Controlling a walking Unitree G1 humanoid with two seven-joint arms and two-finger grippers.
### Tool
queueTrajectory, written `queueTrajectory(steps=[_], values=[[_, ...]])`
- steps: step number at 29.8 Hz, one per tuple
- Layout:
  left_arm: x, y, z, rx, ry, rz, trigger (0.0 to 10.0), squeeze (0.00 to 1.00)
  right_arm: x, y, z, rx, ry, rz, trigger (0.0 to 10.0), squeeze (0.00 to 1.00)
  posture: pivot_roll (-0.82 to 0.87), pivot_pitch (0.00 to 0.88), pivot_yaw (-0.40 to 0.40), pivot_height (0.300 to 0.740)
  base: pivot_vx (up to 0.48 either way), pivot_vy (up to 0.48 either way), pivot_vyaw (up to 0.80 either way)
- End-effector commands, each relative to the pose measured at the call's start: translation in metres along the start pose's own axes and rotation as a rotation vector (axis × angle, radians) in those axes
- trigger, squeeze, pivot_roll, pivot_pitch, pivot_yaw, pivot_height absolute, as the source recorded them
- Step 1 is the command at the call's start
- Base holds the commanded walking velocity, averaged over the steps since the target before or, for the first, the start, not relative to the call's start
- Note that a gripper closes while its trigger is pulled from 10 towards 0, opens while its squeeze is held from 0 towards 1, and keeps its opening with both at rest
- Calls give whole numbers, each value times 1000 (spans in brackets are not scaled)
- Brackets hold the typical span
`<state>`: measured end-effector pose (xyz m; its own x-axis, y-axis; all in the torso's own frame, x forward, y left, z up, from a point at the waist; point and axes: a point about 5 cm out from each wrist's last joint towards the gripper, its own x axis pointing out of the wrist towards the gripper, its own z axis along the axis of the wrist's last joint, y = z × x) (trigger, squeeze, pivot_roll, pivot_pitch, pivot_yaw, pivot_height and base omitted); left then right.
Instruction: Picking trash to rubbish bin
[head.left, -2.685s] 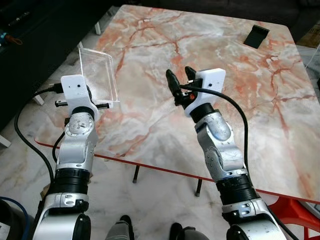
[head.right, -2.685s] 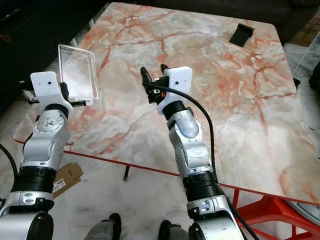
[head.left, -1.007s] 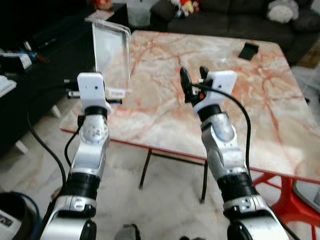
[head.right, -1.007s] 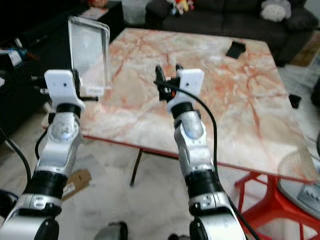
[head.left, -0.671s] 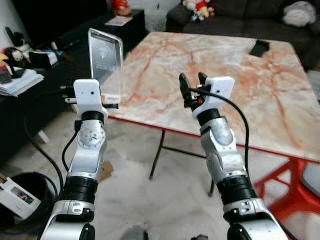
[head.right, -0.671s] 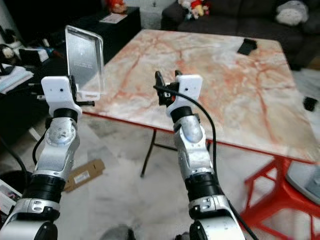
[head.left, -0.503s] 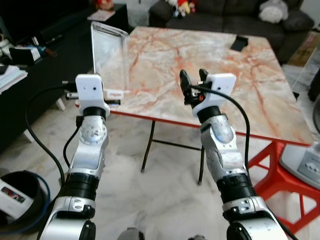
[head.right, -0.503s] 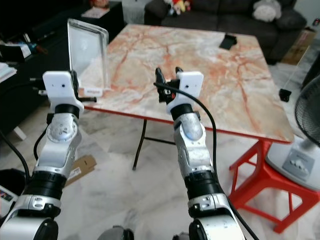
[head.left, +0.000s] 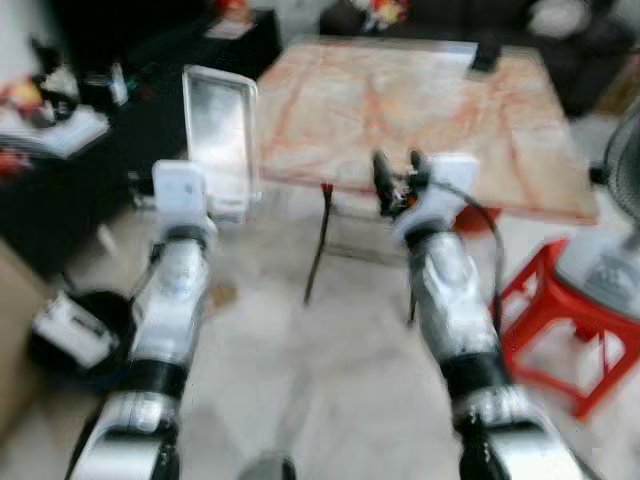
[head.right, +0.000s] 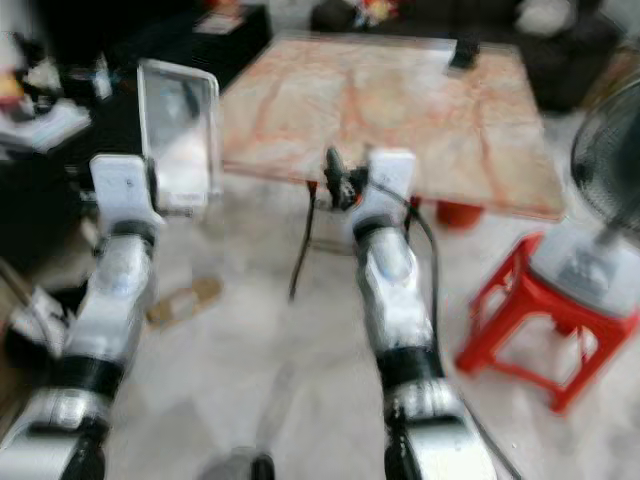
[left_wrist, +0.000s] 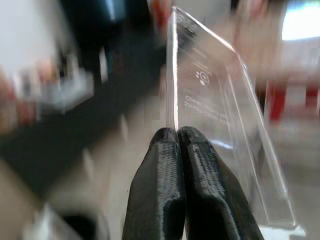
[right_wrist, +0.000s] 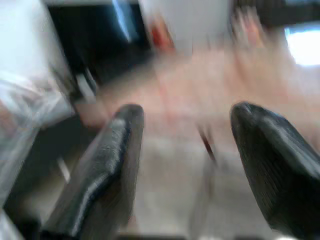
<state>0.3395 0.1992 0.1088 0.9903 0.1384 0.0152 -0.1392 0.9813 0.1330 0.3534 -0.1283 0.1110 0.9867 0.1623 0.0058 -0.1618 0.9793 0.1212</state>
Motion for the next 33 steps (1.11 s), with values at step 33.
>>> queueTrajectory(steps=[33], values=[[-152, 60, -182, -137, 818, 218, 10000, 0, -181, -42, -193, 21, 941, -238, 10000, 0, 77, 143, 8, 740, 0, 0, 145]])
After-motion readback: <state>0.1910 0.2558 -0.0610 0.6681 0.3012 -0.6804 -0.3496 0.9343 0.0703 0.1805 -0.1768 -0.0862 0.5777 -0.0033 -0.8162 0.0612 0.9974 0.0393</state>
